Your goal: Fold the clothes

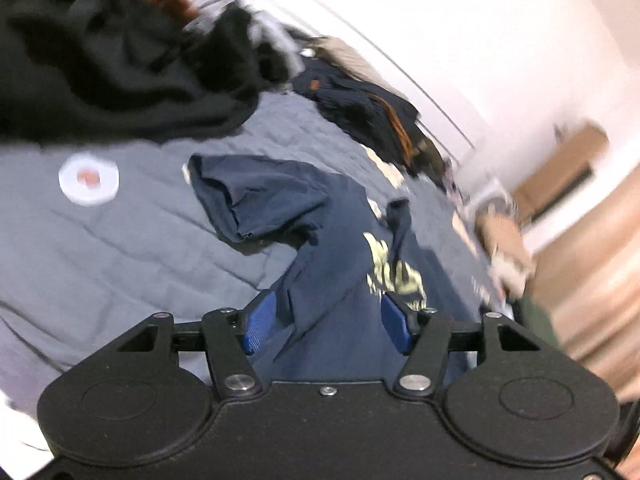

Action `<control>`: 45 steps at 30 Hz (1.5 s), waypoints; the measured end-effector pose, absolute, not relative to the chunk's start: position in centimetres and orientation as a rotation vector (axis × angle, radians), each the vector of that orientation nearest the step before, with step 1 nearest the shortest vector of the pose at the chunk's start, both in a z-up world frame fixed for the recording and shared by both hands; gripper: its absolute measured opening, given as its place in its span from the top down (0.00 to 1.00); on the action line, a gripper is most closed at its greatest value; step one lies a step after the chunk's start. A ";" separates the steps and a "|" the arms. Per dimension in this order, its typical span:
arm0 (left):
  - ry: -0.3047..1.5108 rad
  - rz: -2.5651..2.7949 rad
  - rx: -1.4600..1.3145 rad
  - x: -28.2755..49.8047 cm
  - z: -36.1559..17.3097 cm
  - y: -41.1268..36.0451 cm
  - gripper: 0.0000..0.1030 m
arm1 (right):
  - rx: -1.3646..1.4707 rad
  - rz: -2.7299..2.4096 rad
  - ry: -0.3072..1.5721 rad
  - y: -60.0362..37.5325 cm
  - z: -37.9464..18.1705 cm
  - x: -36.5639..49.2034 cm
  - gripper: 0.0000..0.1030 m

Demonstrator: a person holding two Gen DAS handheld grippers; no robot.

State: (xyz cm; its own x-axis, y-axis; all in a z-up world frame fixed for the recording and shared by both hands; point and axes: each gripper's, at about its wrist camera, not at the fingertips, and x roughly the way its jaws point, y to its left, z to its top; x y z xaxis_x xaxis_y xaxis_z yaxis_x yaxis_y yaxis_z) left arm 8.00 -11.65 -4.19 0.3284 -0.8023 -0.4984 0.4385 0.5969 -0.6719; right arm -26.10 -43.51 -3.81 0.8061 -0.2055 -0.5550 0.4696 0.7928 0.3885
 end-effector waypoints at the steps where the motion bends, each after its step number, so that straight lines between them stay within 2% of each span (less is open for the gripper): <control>1: 0.929 -0.830 -0.503 8.8 -5.0 -12.0 0.44 | 0.544 -0.366 0.509 -43.7 -3.9 -25.3 0.57; 4: 0.964 -0.774 -0.596 11.1 -7.2 -12.7 0.42 | 0.555 -0.323 0.488 -44.2 -4.3 -22.8 0.56; 9: 0.973 -0.723 -0.603 14.4 -9.4 -14.2 0.41 | 0.496 -0.291 0.500 -44.7 -5.3 -18.4 0.56; 19: 1.034 -0.664 -0.609 18.0 -13.4 -16.2 0.39 | 0.531 -0.245 0.460 -44.7 -7.4 -16.9 0.56; 25: 0.908 -0.618 -0.582 18.7 -12.6 -16.4 0.41 | 0.537 -0.233 0.444 -44.6 -8.4 -16.8 0.56; 28: 0.890 -0.680 -0.659 18.9 -12.4 -16.2 0.53 | 0.556 -0.238 0.433 -44.9 -9.0 -16.8 0.56; 42: 0.873 -0.673 -0.566 20.4 -14.4 -19.8 0.54 | 0.598 -0.237 0.446 -45.8 -10.4 -16.4 0.56; 44: 0.859 -0.671 -0.541 20.7 -14.8 -20.3 0.74 | 0.604 -0.239 0.450 -45.9 -10.6 -16.3 0.55; 45: 0.861 -0.666 -0.543 21.0 -15.0 -20.4 0.75 | 0.608 -0.241 0.453 -46.0 -10.6 -16.3 0.55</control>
